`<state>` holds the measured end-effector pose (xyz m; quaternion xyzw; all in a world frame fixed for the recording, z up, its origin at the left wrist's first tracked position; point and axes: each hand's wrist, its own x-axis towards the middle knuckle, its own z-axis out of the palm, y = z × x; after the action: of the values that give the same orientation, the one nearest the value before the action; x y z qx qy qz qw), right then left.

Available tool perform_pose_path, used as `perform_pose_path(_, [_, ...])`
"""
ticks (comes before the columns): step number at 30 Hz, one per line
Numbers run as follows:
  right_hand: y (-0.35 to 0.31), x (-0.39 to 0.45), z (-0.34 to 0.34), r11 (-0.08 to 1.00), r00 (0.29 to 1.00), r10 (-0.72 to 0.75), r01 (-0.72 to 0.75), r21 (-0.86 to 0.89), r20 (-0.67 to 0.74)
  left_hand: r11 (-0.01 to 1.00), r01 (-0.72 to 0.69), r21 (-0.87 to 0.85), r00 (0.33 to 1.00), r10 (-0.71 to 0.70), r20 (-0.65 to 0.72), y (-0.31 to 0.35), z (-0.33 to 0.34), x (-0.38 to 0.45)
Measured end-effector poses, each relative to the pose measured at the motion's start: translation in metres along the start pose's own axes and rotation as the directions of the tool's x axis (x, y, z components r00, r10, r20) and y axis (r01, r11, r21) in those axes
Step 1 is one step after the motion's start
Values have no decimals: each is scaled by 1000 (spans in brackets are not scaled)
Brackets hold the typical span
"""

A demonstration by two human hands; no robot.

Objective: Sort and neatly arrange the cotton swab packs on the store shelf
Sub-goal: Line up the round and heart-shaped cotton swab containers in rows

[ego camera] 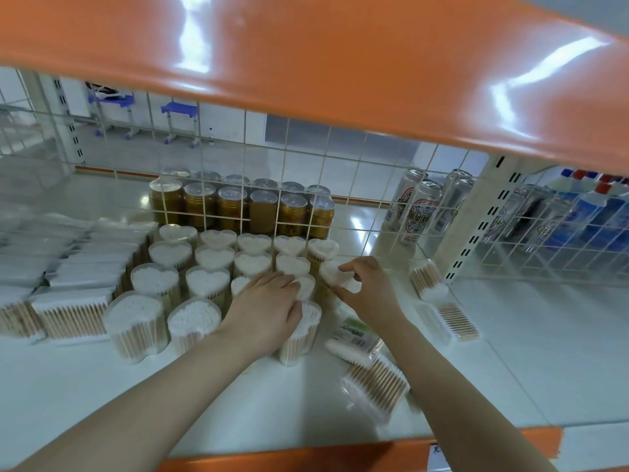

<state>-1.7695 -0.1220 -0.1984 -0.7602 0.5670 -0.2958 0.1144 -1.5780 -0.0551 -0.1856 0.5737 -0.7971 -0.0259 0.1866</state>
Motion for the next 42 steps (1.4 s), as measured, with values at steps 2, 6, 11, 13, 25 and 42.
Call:
perform_pose_path(2, [1, 0, 3, 1000, 1000, -16, 16, 9, -22, 1000, 0, 7, 1000, 0, -5, 0, 0, 1])
perform_pose_path(6, [-1, 3, 11, 999, 998, -37, 38, 24, -46, 1000, 1, -7, 1000, -1, -5, 3, -3, 0])
perform_pose_path(11, [-2, 9, 17, 998, 997, -48, 49, 25, -62, 1000, 12, -11, 1000, -12, 13, 2, -3, 0])
perform_pose_path(13, [-1, 10, 18, 999, 997, -49, 50, 11, -65, 1000, 18, -6, 1000, -18, 14, 2, -3, 0])
perform_pose_path(25, [15, 3, -2, 1000, 998, -6, 5, -12, -70, 1000, 7, -21, 999, -6, 33, 16, -14, 12])
perform_pose_path(42, [99, 1, -54, 917, 919, 332, -367, -155, -214, 997, -51, -65, 991, 59, 117, 58, 2, 36])
